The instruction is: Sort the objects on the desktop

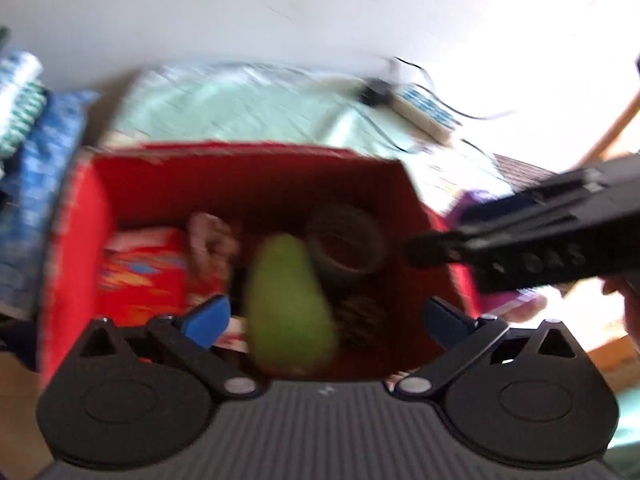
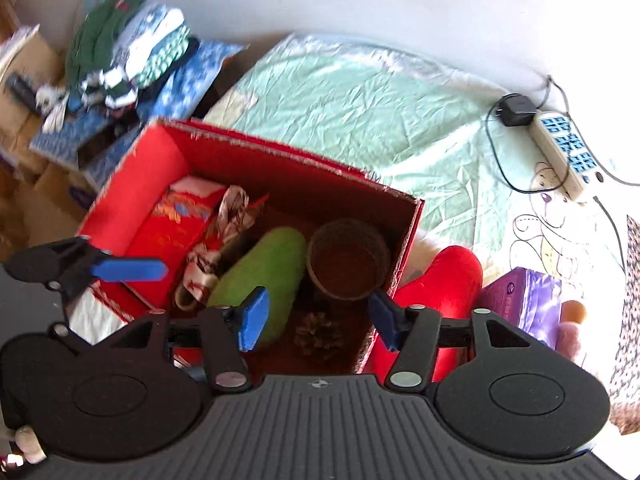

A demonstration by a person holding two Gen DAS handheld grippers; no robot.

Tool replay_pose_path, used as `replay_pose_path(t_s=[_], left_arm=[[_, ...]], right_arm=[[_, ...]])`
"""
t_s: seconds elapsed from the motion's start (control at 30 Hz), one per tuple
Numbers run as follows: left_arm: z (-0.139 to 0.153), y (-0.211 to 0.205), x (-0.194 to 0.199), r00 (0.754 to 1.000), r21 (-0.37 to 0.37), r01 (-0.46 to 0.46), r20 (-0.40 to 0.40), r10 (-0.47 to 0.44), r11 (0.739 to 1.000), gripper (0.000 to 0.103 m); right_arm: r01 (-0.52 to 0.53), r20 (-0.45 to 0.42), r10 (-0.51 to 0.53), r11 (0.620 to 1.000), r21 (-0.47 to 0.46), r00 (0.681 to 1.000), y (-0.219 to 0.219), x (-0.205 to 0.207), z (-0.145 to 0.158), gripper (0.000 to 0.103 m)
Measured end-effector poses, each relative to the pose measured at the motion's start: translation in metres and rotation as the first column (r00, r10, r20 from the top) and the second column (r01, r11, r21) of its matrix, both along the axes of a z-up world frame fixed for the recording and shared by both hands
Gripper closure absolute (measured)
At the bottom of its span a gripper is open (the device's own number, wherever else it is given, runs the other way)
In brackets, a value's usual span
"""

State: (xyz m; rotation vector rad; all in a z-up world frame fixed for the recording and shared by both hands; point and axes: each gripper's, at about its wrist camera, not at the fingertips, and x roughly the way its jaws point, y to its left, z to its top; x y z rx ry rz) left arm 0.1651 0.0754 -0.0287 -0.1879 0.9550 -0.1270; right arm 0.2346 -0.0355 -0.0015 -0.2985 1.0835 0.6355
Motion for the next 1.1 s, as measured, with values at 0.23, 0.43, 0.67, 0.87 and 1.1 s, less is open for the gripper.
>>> replay_pose_path(t_s=[0.23, 0.43, 0.67, 0.87, 1.1], left_arm=[[0.010, 0.009, -0.008, 0.995, 0.172, -0.085, 0.066, 0.074, 0.982, 0.001], [0.012, 0.025, -0.018, 0.989, 0.229, -0.138, 0.079, 0.123, 0.964, 0.001], [0.012, 0.027, -0.032, 0.978, 0.277, -0.199, 0.115, 0.174, 0.940, 0.001], [0.017, 0.029, -0.045, 0.965, 0.288, -0.252, 0.152, 0.216, 0.924, 0.001], [0.031, 0.031, -0.067, 0.927, 0.279, -0.353, 0.230, 0.295, 0.893, 0.001]], right_arm=[[0.120, -0.009, -0.120, 0.989, 0.089, 0.993, -0.005, -0.016, 0.000, 0.035], [0.263, 0.038, -0.272, 0.953, 0.153, 0.962, -0.014, -0.039, -0.004, 0.025], [0.398, 0.100, -0.417, 0.901, 0.171, 0.903, -0.018, -0.061, -0.015, 0.025], [0.410, 0.118, -0.439, 0.888, 0.209, 0.891, -0.018, -0.075, -0.015, 0.024], [0.339, 0.182, -0.377, 0.918, 0.208, 0.908, -0.010, -0.087, -0.005, 0.017]])
